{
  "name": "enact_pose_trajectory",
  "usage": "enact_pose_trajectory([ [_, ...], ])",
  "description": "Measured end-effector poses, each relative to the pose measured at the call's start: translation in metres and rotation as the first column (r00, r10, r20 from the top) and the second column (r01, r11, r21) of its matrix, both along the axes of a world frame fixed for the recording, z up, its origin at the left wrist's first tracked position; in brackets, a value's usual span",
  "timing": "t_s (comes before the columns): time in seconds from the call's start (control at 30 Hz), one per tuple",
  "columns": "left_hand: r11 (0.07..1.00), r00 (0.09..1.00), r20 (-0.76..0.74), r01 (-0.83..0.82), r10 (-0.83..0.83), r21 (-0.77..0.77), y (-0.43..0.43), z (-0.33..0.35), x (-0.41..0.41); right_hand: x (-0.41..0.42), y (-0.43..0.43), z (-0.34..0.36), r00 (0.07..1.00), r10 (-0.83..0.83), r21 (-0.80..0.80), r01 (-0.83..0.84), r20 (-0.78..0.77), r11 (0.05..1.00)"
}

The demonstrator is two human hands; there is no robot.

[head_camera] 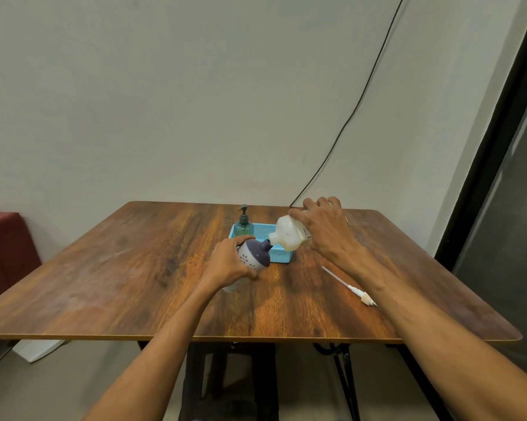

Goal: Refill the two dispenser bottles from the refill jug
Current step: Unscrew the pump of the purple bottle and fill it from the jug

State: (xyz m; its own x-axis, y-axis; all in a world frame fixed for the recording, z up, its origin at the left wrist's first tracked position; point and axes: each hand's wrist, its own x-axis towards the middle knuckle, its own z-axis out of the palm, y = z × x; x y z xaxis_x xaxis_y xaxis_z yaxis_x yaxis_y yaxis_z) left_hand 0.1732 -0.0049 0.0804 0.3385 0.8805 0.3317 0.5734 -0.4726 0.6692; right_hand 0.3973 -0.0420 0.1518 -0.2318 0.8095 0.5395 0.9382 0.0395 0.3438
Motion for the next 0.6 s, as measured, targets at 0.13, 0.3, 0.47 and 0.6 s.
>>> enact_pose_trajectory([
  [0.13,1.0,1.0,0.002,-0.004,0.004,0.008,0.0017,-0.0011,0.0011,-0.0002,0.0004,0.0004,1.0,-0.003,0.005,0.003,0.006,1.0],
  [0.3,1.0,1.0,-0.002,-0.004,0.004,0.006,0.0031,-0.0019,0.0008,-0.0006,0.0009,0.0003,1.0,0.002,0.005,-0.002,0.007,1.0],
  [0.47,1.0,1.0,-0.01,-0.005,0.006,0.007,0.0029,-0.0023,0.0012,-0.0008,0.0001,0.0011,1.0,-0.009,0.001,0.009,0.01,1.0],
  [0.6,1.0,1.0,-0.011,-0.007,0.008,0.009,0.0029,-0.0031,0.0017,-0.0008,-0.0007,0.0024,1.0,-0.003,0.004,0.003,0.023,1.0],
])
